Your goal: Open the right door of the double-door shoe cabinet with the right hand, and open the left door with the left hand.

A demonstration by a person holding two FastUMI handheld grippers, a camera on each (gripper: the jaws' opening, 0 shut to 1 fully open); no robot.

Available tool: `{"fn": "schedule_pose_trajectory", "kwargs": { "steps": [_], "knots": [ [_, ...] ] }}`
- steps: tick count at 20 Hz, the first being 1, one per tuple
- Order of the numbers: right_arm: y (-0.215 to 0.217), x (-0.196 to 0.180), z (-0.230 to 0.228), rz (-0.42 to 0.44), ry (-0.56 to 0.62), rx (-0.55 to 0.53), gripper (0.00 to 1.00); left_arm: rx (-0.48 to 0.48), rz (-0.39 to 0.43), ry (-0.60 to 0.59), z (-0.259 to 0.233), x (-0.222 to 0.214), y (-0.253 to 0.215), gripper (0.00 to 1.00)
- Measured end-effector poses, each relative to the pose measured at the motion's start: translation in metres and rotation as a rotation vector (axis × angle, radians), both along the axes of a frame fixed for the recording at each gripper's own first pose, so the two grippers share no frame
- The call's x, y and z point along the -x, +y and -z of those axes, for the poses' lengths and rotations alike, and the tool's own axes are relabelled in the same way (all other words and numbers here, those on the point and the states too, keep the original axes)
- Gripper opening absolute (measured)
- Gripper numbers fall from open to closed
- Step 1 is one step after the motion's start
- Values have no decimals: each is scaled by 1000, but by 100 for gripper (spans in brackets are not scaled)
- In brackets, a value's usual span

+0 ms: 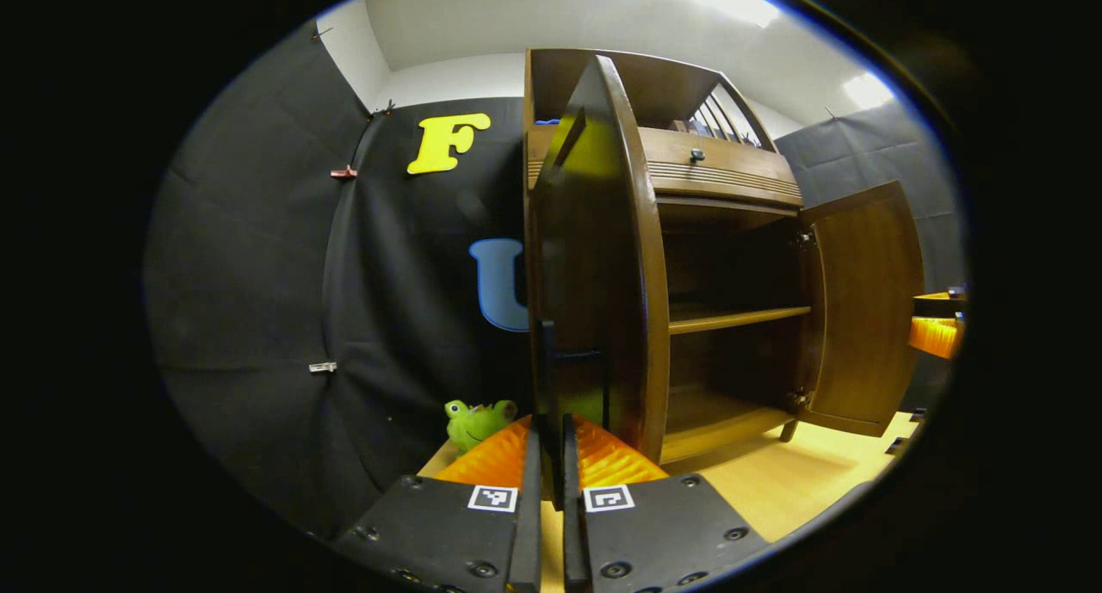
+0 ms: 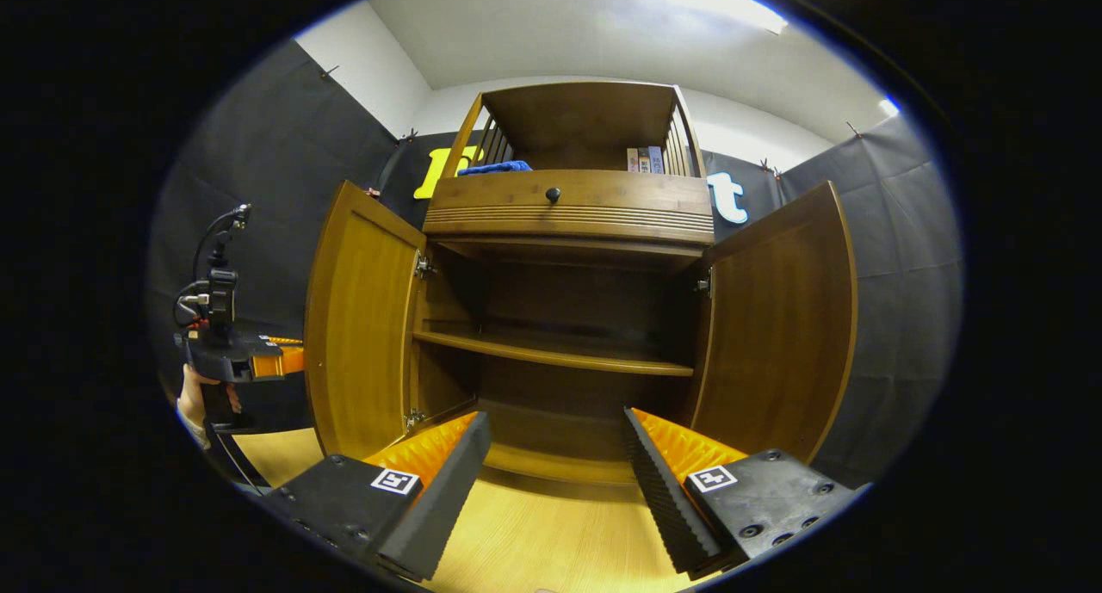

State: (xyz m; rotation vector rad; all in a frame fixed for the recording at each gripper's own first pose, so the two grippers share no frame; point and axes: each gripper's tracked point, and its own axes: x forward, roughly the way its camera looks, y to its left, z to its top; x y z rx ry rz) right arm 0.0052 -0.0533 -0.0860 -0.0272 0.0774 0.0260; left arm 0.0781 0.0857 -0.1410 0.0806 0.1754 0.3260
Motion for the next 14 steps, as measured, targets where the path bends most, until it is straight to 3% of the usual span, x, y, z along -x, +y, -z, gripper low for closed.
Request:
{"fn": "schedule_pose_trajectory", "kwargs": {
  "steps": [4, 5, 9, 11, 12, 14],
  "knots": [
    [9, 0, -5, -25, -10, -11, 97, 20, -25, -25, -2, -3, -7, 10],
    [12, 0, -6, -31, -12, -17, 97, 31, -22, -27, -2, -3, -8, 5],
    [16, 3, -12, -37, -24, -31, 97, 0, -59, -17, -9, 27, -12, 9],
    [11, 2, -14, -23, -26, -28, 95, -19, -2, -34, -24, 37, -40, 9],
    [8, 1, -15, -14, -26, -28, 95, -32, 31, -40, -30, 36, -56, 5],
    [4, 0, -17, -2, -20, -39, 97, -40, 119, -64, -44, 30, -90, 9]
  ]
}}
